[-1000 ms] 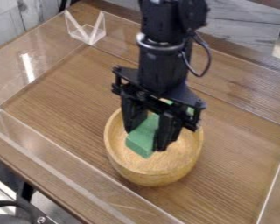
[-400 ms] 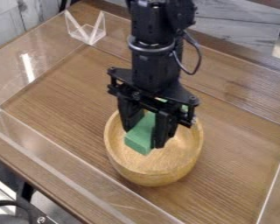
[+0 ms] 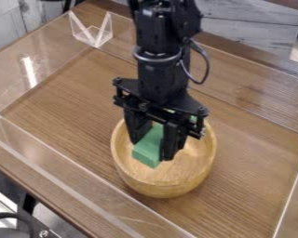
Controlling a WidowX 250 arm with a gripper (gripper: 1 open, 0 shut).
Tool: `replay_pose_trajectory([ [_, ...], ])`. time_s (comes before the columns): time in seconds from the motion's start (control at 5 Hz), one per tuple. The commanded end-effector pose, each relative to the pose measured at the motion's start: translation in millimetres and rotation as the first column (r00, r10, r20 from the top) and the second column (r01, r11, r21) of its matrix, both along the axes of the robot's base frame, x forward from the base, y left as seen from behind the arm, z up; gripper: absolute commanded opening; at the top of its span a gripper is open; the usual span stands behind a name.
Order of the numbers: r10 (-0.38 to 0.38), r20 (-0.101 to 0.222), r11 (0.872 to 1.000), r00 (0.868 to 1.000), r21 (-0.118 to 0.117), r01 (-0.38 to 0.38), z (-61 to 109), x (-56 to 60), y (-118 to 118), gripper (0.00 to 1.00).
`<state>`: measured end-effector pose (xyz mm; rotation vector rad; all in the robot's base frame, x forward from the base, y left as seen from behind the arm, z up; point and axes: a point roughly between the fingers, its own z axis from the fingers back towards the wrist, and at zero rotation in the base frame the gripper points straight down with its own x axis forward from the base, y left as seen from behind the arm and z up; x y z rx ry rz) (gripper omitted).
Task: Put the green block in the brown bowl
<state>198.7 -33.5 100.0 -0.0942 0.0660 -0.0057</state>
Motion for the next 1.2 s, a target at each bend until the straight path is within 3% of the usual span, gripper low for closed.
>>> replay_pose_trajectory([
  [0.0,0.011,0.036,1.0,0.999,-0.013,-0.011,2.7,7.1,1.7,0.0],
  [1.0,0.024,0.039,0.999,0.999,-0.041,-0.022,-7.0,13.2,5.1,0.0],
])
